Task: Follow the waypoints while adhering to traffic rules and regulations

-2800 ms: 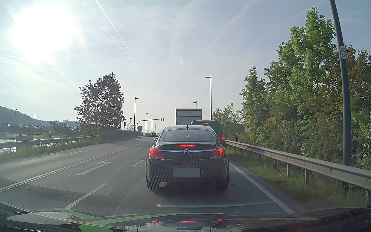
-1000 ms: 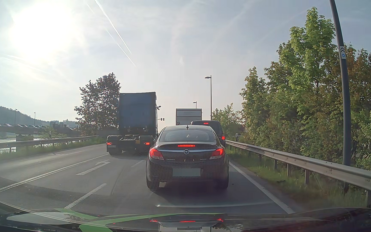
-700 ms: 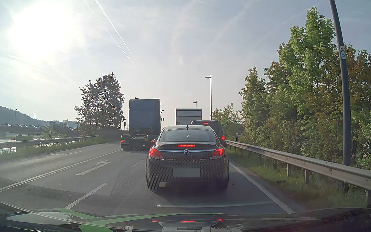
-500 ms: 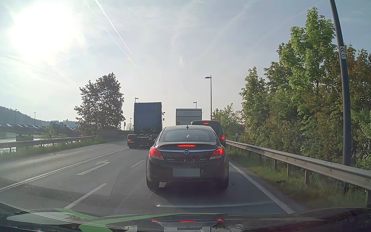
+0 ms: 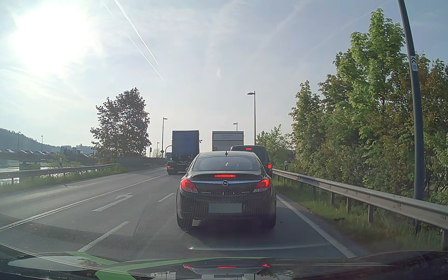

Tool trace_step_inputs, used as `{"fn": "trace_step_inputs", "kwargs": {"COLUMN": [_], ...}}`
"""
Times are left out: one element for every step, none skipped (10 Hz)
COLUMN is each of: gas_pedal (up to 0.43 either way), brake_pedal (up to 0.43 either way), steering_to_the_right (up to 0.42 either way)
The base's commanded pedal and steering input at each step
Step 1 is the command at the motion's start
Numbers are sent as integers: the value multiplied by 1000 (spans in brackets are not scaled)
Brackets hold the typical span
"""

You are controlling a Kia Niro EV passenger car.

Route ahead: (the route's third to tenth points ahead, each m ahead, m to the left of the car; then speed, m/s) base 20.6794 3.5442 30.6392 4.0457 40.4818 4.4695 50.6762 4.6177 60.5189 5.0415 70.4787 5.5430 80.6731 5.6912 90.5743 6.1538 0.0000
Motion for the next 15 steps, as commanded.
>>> {"fn": "trace_step_inputs", "kwargs": {"gas_pedal": [0,0,0,0,0,0,0,0,0,0,0,0,0,0,0], "brake_pedal": [268,268,268,268,268,268,268,268,268,268,268,268,268,268,268], "steering_to_the_right": [0,-1,0,0,-1,-1,0,-1,-1,-1,-1,-1,0,-1,-1]}}
